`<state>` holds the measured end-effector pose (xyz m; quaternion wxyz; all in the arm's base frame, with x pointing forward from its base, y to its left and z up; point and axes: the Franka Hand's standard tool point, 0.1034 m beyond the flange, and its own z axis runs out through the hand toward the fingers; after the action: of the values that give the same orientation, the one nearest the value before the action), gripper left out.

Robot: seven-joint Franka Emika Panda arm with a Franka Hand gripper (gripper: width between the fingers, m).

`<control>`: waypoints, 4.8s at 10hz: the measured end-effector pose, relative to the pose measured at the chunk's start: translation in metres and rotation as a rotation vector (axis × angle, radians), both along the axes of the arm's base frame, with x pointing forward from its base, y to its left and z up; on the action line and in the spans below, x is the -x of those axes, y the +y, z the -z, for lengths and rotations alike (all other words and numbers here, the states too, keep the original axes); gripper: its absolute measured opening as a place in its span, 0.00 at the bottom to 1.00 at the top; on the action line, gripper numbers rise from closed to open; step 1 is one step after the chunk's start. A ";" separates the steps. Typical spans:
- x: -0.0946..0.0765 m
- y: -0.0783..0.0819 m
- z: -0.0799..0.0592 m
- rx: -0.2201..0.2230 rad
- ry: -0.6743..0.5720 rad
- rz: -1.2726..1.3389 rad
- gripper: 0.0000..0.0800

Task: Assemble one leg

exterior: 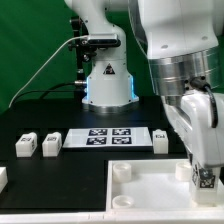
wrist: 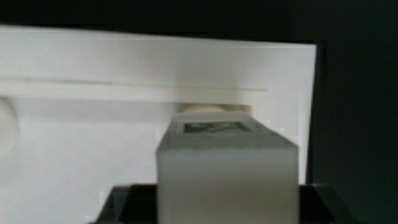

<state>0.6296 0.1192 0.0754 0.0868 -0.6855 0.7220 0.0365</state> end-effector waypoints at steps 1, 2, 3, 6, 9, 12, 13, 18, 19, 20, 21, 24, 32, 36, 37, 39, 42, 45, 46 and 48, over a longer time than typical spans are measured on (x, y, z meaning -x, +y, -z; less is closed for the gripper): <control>-0.001 0.001 -0.001 -0.001 0.016 0.113 0.37; -0.001 0.000 0.000 0.008 0.007 0.058 0.37; 0.000 0.001 0.000 0.009 0.003 0.027 0.37; 0.003 0.002 0.002 0.044 -0.054 -0.374 0.76; 0.003 0.001 0.003 0.072 -0.115 -0.744 0.81; 0.000 0.003 0.002 0.116 -0.125 -1.213 0.81; -0.003 0.005 0.000 0.130 -0.136 -1.325 0.81; -0.003 0.002 0.002 0.125 -0.124 -1.215 0.38; -0.003 0.002 0.002 0.121 -0.108 -1.108 0.37; -0.003 0.002 0.002 0.118 -0.097 -1.031 0.37; -0.003 0.001 0.002 0.113 -0.088 -0.957 0.37; -0.003 -0.002 0.006 0.044 -0.032 -0.393 0.37; 0.005 0.008 0.008 -0.002 -0.032 -0.299 0.77; 0.008 0.005 0.006 0.043 -0.121 -0.885 0.81; 0.008 0.004 0.006 0.049 -0.138 -0.983 0.81; 0.008 0.003 0.007 0.060 -0.170 -1.161 0.81; 0.008 0.003 0.007 0.059 -0.170 -1.161 0.45; 0.008 -0.002 0.008 0.053 -0.158 -1.154 0.37; 0.007 -0.006 0.007 0.033 -0.138 -1.147 0.37; 0.006 -0.005 0.006 0.023 -0.117 -1.058 0.37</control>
Offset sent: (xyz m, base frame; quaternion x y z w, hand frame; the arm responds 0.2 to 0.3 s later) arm 0.0000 0.0000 0.0000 0.0000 0.0000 0.0000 1.0000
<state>0.6238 0.1144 0.0697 0.0890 -0.9578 0.2717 0.0290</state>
